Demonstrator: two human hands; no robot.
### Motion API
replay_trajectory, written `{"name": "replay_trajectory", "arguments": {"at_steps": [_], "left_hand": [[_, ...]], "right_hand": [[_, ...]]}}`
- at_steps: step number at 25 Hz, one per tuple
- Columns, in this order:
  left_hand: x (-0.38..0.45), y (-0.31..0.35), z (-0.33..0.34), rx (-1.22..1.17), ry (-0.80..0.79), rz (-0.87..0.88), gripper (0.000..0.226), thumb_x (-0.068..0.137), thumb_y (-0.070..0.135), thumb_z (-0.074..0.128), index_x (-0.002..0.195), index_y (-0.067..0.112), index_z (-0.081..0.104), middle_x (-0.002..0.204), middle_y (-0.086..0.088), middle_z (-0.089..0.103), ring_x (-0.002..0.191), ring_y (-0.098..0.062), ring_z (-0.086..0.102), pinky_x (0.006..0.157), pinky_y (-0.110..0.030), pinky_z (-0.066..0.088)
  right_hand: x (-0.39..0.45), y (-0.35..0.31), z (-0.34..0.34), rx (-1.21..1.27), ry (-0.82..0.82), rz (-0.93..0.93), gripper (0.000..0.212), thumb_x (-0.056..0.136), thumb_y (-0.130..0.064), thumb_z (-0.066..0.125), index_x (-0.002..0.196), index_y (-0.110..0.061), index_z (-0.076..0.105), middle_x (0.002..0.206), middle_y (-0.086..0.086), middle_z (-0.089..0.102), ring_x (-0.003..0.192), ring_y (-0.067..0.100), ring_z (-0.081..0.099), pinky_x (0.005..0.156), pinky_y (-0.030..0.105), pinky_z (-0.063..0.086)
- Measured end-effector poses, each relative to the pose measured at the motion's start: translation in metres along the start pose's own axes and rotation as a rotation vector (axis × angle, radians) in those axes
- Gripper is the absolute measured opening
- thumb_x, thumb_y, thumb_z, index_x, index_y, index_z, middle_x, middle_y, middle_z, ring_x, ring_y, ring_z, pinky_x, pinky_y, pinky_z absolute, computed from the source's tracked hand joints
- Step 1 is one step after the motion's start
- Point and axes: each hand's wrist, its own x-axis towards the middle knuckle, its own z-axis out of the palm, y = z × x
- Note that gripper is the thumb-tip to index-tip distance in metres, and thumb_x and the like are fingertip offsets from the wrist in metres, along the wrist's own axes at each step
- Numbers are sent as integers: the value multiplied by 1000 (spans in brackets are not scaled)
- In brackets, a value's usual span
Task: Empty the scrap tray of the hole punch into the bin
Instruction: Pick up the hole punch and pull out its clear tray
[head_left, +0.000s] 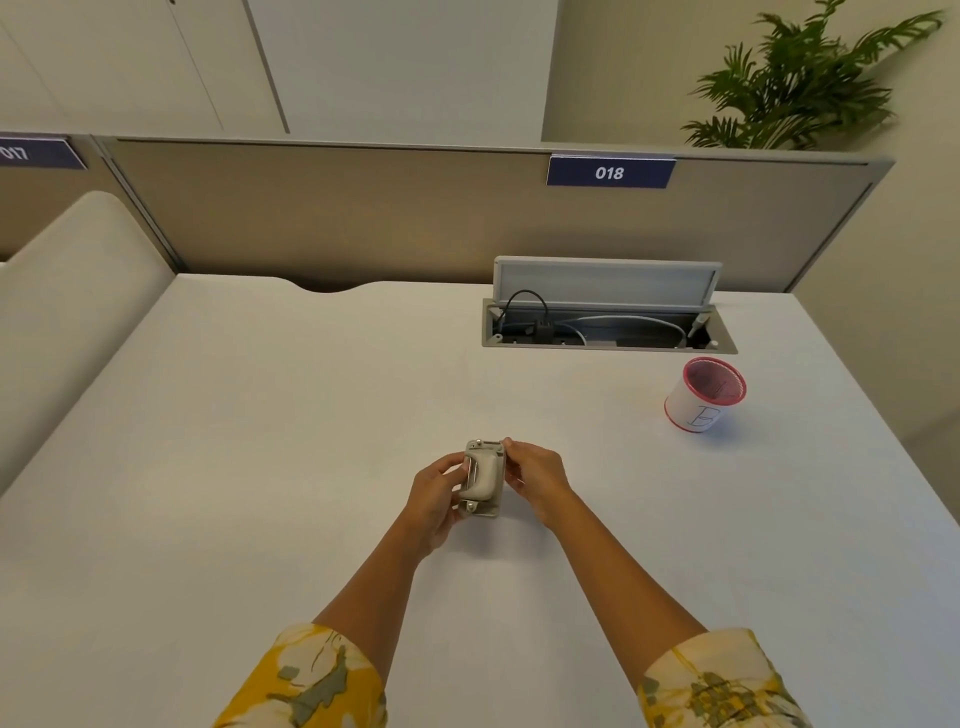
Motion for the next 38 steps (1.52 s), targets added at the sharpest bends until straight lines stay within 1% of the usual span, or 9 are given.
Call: {"name": "replay_trajectory", "arguments": {"at_steps": [3, 6, 10, 15, 19, 23, 29, 33, 38], "left_hand": [[3, -3, 3, -30, 44, 31, 20, 97, 7, 55, 100, 16, 73, 79, -8, 73, 62, -23, 68, 54, -28, 55], [5, -2, 5, -38, 58, 53, 20, 96, 6, 55, 101, 14, 73, 86, -13, 75, 74, -30, 70, 63, -35, 57], [6, 1, 4, -55, 75, 24, 26, 95, 7, 49, 104, 10, 73, 92, -12, 76, 74, -27, 73, 62, -35, 60], [6, 4, 1, -107, 62, -127, 43, 104, 41, 38, 103, 10, 68, 89, -8, 74, 70, -23, 70, 57, -34, 56], [9, 6, -3, -18, 36, -122, 43, 103, 42, 44, 113, 9, 71, 95, -11, 75, 79, -26, 71, 60, -37, 59], [8, 6, -6, -6, -7, -106, 50, 99, 53, 46, 111, 13, 74, 101, -13, 77, 85, -28, 73, 65, -38, 61], [5, 12, -4, 23, 49, -60, 44, 100, 46, 50, 105, 10, 74, 100, -15, 75, 84, -28, 71, 67, -38, 60], [3, 15, 0, -2, 61, -47, 44, 101, 46, 49, 108, 10, 73, 95, -11, 74, 78, -25, 70, 57, -32, 56], [5, 18, 4, -7, 63, -63, 41, 101, 43, 49, 96, 12, 75, 75, -5, 76, 66, -21, 71, 51, -30, 56]], "right_hand": [[-10, 1, 10, -284, 184, -276, 24, 90, -32, 65, 101, -11, 64, 99, 0, 67, 91, 15, 63, 78, 23, 50], [-22, 4, 19, -431, 153, -405, 29, 88, -45, 64, 91, -16, 64, 98, -3, 65, 88, 11, 62, 70, 19, 46], [-28, 8, 20, -581, 142, -436, 25, 84, -37, 70, 87, -12, 70, 101, 2, 68, 87, 17, 66, 78, 32, 56], [-34, 9, 19, -608, 109, -403, 25, 85, -35, 71, 90, -11, 75, 96, 3, 75, 80, 14, 69, 68, 23, 55], [-40, 11, 19, -607, 113, -410, 22, 85, -34, 71, 90, -12, 77, 95, 2, 76, 77, 11, 69, 64, 18, 53], [-43, 7, 21, -612, 123, -420, 23, 85, -33, 72, 94, -13, 77, 96, 3, 76, 76, 10, 66, 63, 16, 50], [-46, 2, 24, -609, 138, -422, 24, 83, -33, 74, 94, -12, 78, 98, 3, 77, 72, 7, 61, 55, 5, 39], [-48, -3, 25, -620, 128, -439, 24, 83, -33, 74, 96, -14, 79, 95, 5, 78, 70, 8, 63, 56, 7, 43], [-50, -7, 22, -615, 150, -470, 22, 82, -30, 76, 95, -13, 80, 89, 5, 79, 69, 10, 67, 59, 11, 49]]}}
